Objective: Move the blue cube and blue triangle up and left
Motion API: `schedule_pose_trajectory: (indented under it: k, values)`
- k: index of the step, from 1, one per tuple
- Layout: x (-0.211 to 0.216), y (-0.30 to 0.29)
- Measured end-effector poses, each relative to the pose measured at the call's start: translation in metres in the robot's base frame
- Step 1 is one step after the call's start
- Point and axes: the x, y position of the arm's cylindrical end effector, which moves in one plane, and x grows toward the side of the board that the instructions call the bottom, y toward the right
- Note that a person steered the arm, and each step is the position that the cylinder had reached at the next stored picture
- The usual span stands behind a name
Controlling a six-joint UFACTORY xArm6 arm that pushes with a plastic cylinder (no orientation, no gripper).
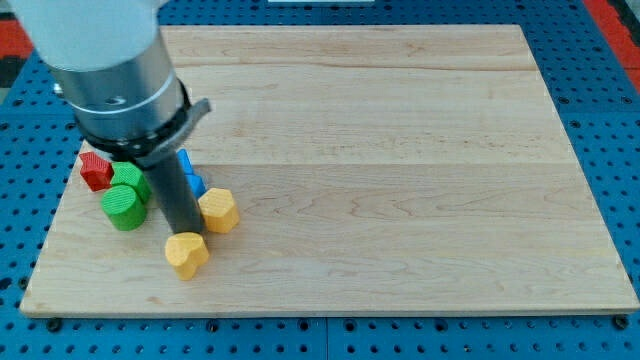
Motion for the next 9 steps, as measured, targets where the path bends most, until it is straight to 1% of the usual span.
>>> schedule_pose_trajectory:
  k: [1,2,4,6,7,9]
  values:
    - [-0.004,0.0]
    - [-0.007,-0.017]
    - [-0.096,-0.013]
    - [-0.137,-0.004]
    - [-0.129,-0.005]
    - [-0.16,-0.031]
